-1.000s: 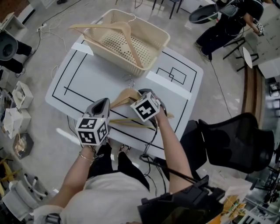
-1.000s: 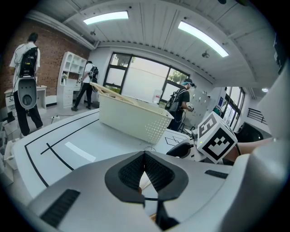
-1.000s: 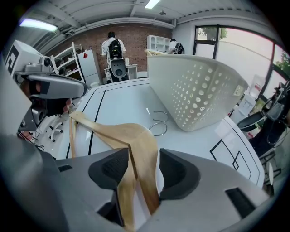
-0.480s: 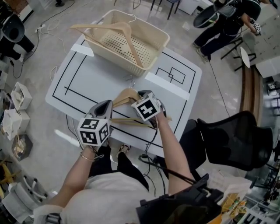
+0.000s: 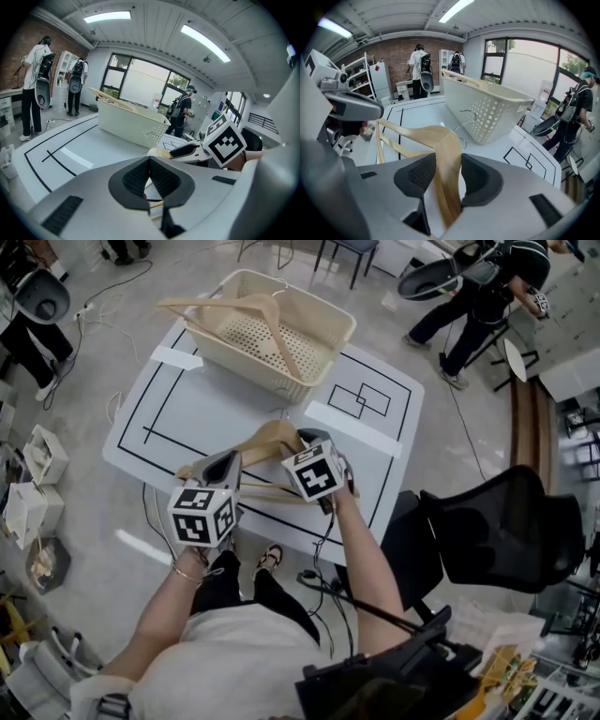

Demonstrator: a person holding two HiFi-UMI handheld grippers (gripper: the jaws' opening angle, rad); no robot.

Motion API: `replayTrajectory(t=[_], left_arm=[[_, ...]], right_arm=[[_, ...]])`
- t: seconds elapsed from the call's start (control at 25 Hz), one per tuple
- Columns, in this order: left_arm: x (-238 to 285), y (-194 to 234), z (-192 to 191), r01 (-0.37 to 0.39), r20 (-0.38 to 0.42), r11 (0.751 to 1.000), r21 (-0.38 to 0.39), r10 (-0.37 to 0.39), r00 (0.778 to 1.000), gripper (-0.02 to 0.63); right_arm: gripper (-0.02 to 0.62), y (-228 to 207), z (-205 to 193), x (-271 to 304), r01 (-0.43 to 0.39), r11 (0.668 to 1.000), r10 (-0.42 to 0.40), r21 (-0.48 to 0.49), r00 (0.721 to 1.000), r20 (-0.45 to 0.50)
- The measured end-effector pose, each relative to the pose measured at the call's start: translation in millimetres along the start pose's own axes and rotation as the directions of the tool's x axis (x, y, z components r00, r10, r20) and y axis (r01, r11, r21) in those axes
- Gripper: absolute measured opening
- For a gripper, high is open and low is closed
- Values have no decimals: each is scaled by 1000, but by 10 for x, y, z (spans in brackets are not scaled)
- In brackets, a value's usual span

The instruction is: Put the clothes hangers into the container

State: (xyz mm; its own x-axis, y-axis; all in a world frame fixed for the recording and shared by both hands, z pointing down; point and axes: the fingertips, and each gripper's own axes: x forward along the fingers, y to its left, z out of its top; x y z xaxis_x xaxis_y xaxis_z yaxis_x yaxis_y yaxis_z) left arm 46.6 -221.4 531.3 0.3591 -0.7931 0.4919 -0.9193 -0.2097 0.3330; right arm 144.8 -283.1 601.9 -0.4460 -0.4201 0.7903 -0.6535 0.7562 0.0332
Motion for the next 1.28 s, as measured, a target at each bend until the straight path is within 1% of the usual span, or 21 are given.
replayTrajectory(t=[0.2,0.4,0.56,0.84,1.04,1.28], left_arm=[[-176,-29,73,2,24,1000,14,-3,1000,0],[-315,-69,245,4,66,999,45,-7,998,0],[-422,-107,410,0,102,998,69,-7,995,0],[-602,-57,723,-21,161,995,102,5,987,0],[-715,53,987,-23,200,997,80,6,980,0],[-811,192,1349,-4,250,996,85,-17,968,0]], right_arm=[[176,92,224,-274,56,998,-54,-17,994,91],[176,156,480,-520,81,997,-81,8,983,168],[176,183,672,-698,107,994,-109,22,971,212],[176,224,1055,-930,147,988,-156,55,956,249],[176,278,1338,-1053,165,984,-177,65,947,267],[176,342,1685,-1131,184,978,-205,100,937,284]])
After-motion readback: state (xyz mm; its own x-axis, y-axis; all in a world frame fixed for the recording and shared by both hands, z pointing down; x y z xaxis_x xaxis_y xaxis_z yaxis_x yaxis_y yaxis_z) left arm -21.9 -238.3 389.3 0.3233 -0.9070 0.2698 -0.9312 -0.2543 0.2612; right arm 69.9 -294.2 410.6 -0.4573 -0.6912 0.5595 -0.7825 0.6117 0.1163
